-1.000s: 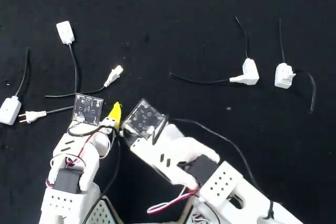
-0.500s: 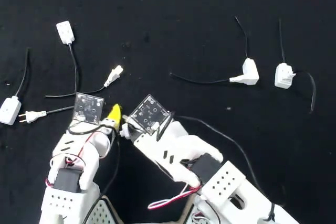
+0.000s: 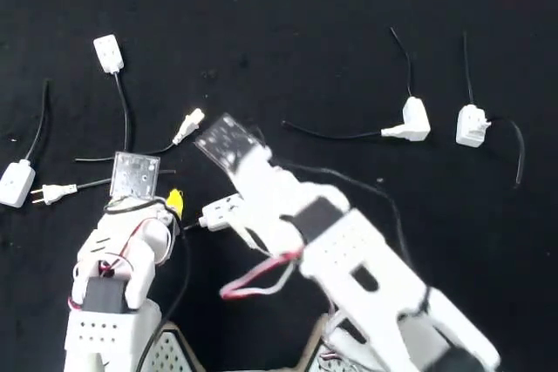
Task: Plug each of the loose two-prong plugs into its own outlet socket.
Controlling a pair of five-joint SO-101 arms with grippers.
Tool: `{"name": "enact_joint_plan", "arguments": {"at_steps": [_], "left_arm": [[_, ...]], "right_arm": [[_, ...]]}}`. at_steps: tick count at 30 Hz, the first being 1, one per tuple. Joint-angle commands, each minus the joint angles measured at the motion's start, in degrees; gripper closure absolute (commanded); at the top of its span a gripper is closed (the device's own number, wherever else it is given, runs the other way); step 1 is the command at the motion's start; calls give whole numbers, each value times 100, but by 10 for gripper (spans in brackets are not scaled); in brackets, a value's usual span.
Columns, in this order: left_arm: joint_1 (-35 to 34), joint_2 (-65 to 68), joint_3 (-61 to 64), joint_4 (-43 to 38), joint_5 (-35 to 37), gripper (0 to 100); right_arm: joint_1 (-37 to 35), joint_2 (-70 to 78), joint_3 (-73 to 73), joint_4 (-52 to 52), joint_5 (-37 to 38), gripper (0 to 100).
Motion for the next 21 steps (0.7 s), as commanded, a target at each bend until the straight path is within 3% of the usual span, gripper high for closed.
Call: {"name": "enact_joint_plan", "arguments": {"at_steps": [1, 6, 12, 21], "left_arm": [[-31, 624, -505, -290, -35, 855], [-48, 1248, -611, -607, -35, 855], [-57, 1257, -611, -615, -35, 855], [-233, 1257, -611, -589, -26, 855]], "right_arm": [[132, 1068, -1675, 1160, -62, 988], [132, 2009, -2818, 1802, -607, 988], [132, 3284, -3793, 2127, -870, 988], [185, 4936, -5622, 3560, -1389, 988]]}}
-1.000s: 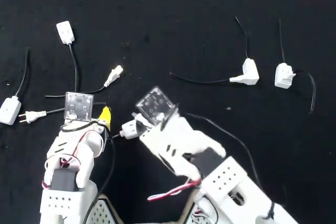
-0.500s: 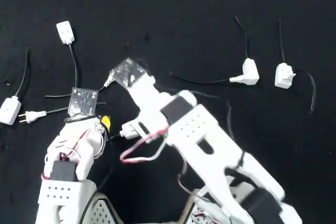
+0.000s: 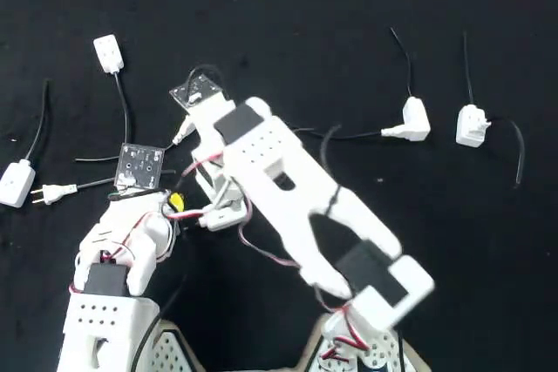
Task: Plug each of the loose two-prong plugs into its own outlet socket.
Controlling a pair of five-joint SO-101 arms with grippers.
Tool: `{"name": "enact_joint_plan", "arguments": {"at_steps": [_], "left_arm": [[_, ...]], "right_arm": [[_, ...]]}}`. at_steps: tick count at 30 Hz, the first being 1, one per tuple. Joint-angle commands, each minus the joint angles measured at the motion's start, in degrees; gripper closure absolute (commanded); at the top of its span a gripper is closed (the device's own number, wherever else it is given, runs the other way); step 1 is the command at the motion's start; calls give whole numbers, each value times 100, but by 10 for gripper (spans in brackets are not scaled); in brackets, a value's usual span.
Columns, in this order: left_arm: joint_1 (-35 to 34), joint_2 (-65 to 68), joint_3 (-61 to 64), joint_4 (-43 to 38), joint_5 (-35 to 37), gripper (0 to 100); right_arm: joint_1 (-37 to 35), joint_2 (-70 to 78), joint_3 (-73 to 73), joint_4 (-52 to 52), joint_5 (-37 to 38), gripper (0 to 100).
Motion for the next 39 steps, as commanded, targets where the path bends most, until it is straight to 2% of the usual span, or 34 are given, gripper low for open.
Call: {"name": "enact_joint_plan", "arguments": {"at_steps": [1, 6, 9, 22, 39], "left_arm": [[-312, 18, -356, -62, -9, 855], [-927, 18, -470, -62, 712, 855], [-1051, 18, -470, -88, 967, 855], [-1051, 18, -541, -53, 985, 855], [-1051, 18, -558, -53, 985, 855]], "right_arm": [[229, 567, -1051, 651, -114, 988], [466, 875, -1235, 712, -114, 988], [501, 980, -1226, 642, -105, 988], [475, 1358, -1297, 325, -114, 988], [211, 1402, -1560, 668, -114, 988]]}}
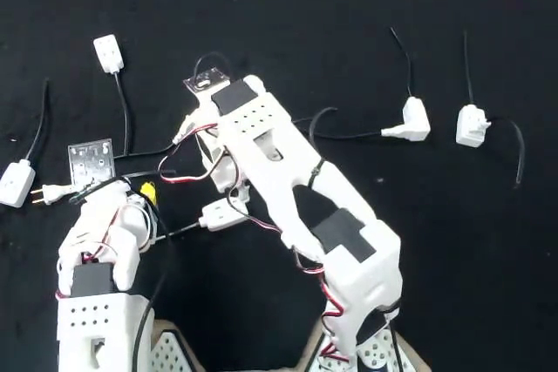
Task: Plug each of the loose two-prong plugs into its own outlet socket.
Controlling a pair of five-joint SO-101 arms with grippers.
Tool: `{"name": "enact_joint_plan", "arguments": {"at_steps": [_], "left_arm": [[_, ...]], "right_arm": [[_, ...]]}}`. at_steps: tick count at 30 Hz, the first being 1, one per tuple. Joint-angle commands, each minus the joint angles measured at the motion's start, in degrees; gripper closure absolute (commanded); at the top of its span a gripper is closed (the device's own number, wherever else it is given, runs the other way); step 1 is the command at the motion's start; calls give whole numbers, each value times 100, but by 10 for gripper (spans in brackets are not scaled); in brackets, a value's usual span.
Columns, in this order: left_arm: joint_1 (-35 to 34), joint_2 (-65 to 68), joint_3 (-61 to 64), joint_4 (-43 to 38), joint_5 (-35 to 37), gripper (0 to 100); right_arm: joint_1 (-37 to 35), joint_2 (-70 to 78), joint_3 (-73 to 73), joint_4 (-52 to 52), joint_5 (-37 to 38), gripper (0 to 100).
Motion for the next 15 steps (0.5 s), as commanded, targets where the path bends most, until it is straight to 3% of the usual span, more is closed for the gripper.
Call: {"name": "enact_joint_plan", "arguments": {"at_steps": [1, 15], "left_arm": [[-66, 18, -365, -53, 70, 855], [-101, 18, -365, -53, 70, 855]], "right_arm": [[-211, -22, -207, 88, -62, 988], [-211, -22, 110, -44, -62, 988]]}}
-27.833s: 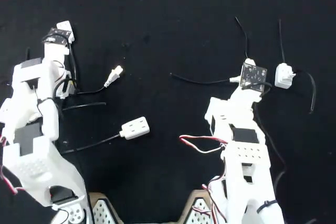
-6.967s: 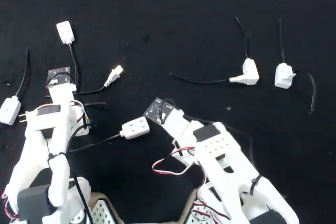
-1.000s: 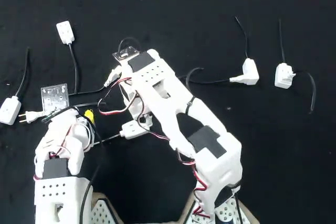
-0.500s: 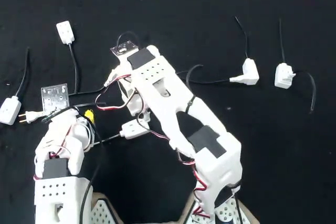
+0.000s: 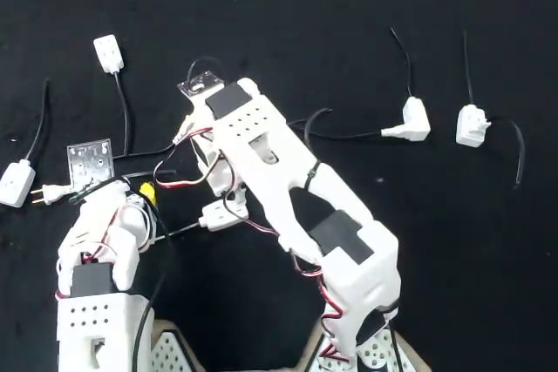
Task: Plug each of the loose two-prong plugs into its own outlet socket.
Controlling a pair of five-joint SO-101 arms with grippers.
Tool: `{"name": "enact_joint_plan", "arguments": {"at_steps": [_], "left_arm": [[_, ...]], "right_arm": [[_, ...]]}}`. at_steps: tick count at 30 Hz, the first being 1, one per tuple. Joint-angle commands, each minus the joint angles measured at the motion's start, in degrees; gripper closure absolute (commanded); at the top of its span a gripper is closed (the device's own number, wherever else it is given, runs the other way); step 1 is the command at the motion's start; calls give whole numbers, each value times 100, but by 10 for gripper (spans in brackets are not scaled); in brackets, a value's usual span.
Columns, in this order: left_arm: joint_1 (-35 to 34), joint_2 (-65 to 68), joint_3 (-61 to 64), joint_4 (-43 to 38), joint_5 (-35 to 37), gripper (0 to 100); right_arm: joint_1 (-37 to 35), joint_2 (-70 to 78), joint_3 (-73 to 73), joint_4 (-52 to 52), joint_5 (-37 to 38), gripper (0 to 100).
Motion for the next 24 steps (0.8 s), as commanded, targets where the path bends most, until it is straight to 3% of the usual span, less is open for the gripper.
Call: {"name": "enact_joint_plan", "arguments": {"at_steps": [1, 12, 24], "left_arm": [[-66, 18, -365, -53, 70, 855], [-75, 18, -374, -53, 70, 855], [-75, 18, -382, -53, 70, 855]], "right_arm": [[-70, -48, 180, -132, -62, 988], [-18, -22, 268, -484, -53, 988], [-18, -22, 233, -123, -62, 988]]}}
